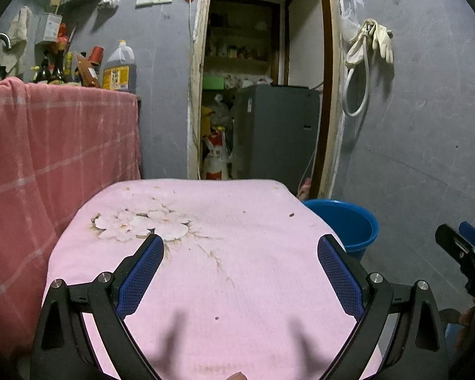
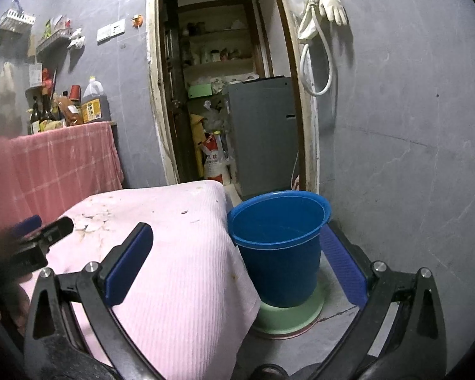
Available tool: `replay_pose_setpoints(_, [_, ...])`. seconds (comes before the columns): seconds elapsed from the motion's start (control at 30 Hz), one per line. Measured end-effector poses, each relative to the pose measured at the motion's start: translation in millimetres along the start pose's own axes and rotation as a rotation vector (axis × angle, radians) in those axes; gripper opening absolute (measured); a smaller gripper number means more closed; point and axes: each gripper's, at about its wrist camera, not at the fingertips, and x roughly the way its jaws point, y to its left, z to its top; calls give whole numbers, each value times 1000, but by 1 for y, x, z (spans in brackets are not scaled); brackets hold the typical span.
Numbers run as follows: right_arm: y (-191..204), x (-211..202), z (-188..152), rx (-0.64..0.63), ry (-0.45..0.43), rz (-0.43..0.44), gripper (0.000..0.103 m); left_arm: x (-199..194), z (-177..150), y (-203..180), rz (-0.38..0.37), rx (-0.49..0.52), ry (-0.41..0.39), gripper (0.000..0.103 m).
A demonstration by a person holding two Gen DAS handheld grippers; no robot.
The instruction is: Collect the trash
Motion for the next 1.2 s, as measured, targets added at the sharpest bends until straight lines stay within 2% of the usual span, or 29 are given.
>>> replay_pose_setpoints(0.2, [7,-2,-4,-43,-7,-1,103,-6,-6,-4,6,22,-29,95])
replay_pose_setpoints(1.2, [5,0,-8,-35,3,-2,103,-8,-12,-3,25,6,-22,95])
